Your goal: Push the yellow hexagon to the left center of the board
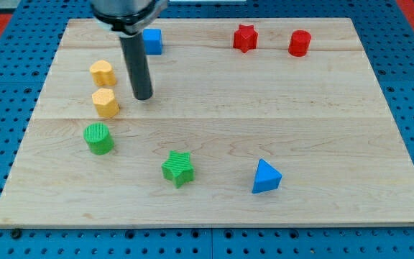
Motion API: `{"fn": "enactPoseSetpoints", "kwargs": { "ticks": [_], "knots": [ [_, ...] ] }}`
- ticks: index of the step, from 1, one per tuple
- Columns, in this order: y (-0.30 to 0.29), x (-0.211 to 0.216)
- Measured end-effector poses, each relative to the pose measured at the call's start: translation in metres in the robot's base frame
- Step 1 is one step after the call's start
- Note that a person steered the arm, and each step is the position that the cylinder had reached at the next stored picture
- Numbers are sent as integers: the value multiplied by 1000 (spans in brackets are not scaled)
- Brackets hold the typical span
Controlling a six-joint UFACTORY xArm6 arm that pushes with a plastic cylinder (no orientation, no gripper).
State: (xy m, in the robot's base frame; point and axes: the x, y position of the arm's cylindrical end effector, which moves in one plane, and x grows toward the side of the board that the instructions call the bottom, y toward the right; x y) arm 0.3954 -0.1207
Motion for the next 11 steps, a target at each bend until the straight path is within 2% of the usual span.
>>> {"fn": "enactPoseSetpoints", "kwargs": {
  "ticks": [2, 3, 4, 5, 6, 7, 8, 9, 11],
  "knots": [
    [-61, -19],
    [-66, -45],
    [-59, -22],
    [1, 28],
    [-32, 44],
    [-87, 42],
    [-62, 40],
    [-25, 1],
    [-8, -93]
  ]
}}
